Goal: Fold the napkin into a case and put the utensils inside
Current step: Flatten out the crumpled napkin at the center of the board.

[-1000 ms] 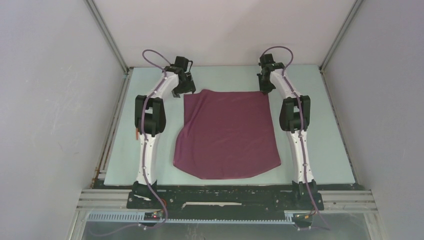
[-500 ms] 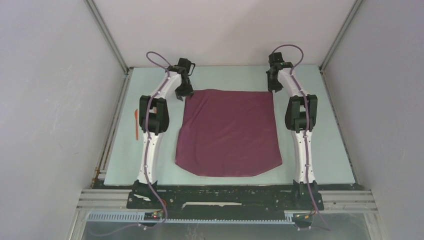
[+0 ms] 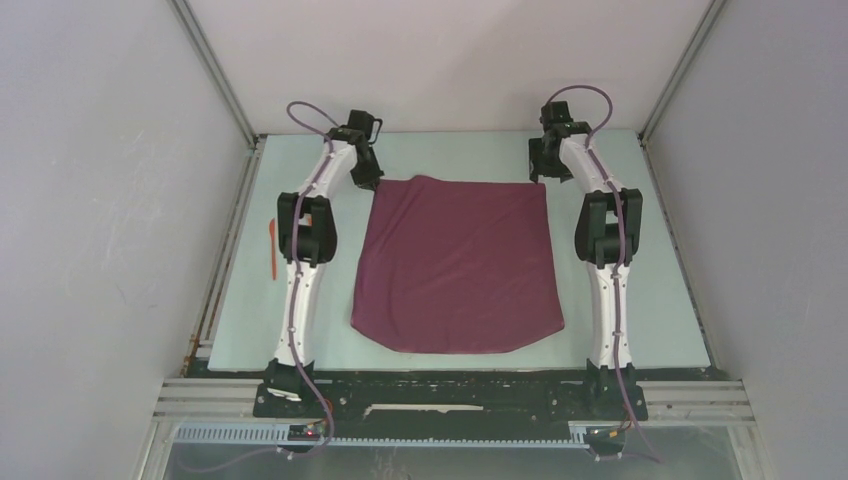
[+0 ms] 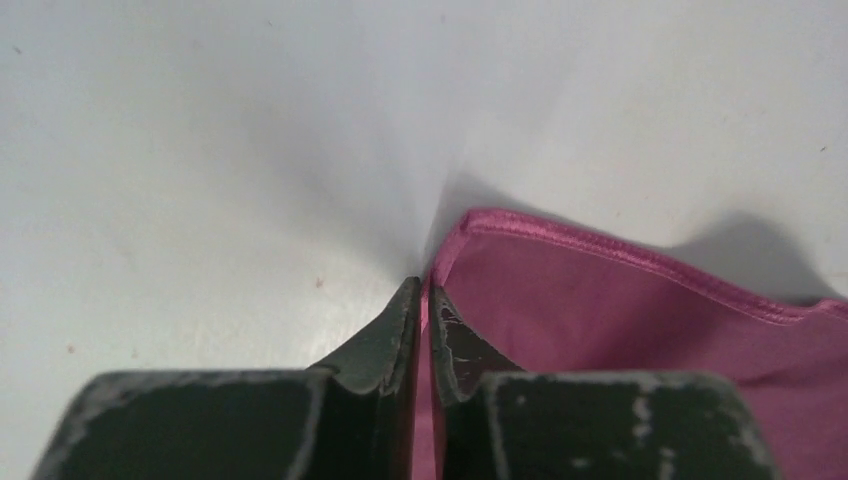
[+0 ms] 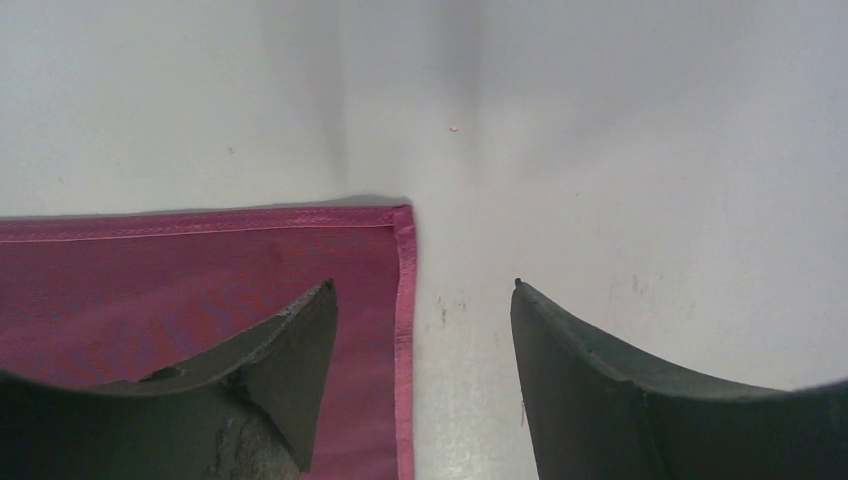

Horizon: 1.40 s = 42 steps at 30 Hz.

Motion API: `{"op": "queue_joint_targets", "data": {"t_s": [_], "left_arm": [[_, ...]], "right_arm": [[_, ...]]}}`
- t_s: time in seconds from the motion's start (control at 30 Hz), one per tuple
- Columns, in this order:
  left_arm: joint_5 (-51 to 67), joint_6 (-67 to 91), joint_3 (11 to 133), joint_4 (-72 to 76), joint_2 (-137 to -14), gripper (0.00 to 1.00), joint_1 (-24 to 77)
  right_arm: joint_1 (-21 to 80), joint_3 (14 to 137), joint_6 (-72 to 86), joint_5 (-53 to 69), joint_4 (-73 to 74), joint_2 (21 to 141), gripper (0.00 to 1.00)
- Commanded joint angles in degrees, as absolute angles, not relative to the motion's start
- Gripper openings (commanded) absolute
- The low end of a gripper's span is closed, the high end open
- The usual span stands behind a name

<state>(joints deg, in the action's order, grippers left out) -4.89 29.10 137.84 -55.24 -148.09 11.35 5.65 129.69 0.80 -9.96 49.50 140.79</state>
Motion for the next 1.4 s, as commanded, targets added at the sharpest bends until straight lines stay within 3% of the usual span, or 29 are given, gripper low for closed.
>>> {"op": "queue_joint_targets", "data": {"t_s": [0.0, 0.37, 0.43, 0.5, 0.57, 0.7, 0.87, 0.93, 0.97, 1.07, 1.13, 1.2, 1.3, 1.37], "left_arm": [[2.23, 29.8, 136.99, -48.31, -147.9, 0.11, 8.83], [3.31, 34.49, 128.32, -32.83, -142.55, 0.0, 7.95], [3.95, 34.52, 128.19, -31.52, -142.17, 0.0, 7.77], [4.24, 33.65, 128.38, -31.29, -141.53, 0.02, 7.75], [3.84, 32.24, 127.88, -32.04, -140.05, 0.1, 7.65], [0.86, 30.13, 121.62, -32.47, -132.66, 0.38, 7.67], [1.91, 33.63, 102.76, -26.68, -118.94, 0.58, 7.74], [4.18, 35.81, 94.58, -24.15, -113.86, 0.68, 7.75], [5.5, 36.55, 90.84, -23.14, -111.35, 0.7, 7.74], [8.38, 36.48, 79.39, -21.59, -103.69, 0.73, 8.27], [9.92, 35.61, 70.61, -20.8, -97.52, 0.79, 8.79], [12.26, 34.64, 60.83, -20.29, -90.71, 0.91, 9.53], [13.24, 35.29, 49.42, -19.29, -81.11, 0.99, 10.37], [12.77, 36.94, 42.57, -18.21, -74.77, 1.0, 10.95]], "right_arm": [[4.85, 130.91, 1.33, -8.22, 49.39, 141.89, 0.7], [6.6, 137.31, -1.91, -8.3, 51.14, 148.53, 0.36], [6.68, 137.78, -2.28, -8.96, 50.8, 149.22, 0.27], [6.55, 138.74, -2.45, -11.42, 49.99, 149.93, 0.1], [6.31, 139.98, -2.17, -15.82, 48.45, 150.64, 0.0], [4.68, 142.7, -0.91, -23.33, 44.14, 151.55, 0.0], [3.12, 145.17, -2.25, -17.95, 33.7, 151.61, 0.0], [3.6, 145.94, -2.9, -17.33, 31.34, 151.73, 0.23], [3.82, 147.08, -3.25, -17.12, 31.22, 152.09, 0.25], [4.27, 151.63, -2.2, -15.64, 34.96, 151.59, 0.52], [4.75, 150.73, 1.62, -13.58, 39.99, 147.2, 0.63], [5.5, 141.65, 6.43, -8.49, 42.89, 139.21, 0.75], [6.92, 119.64, 12.88, 0.39, 41.01, 125.33, 0.99], [8.36, 107.83, 15.75, 4.12, 39.09, 116.41, 1.0]]}}
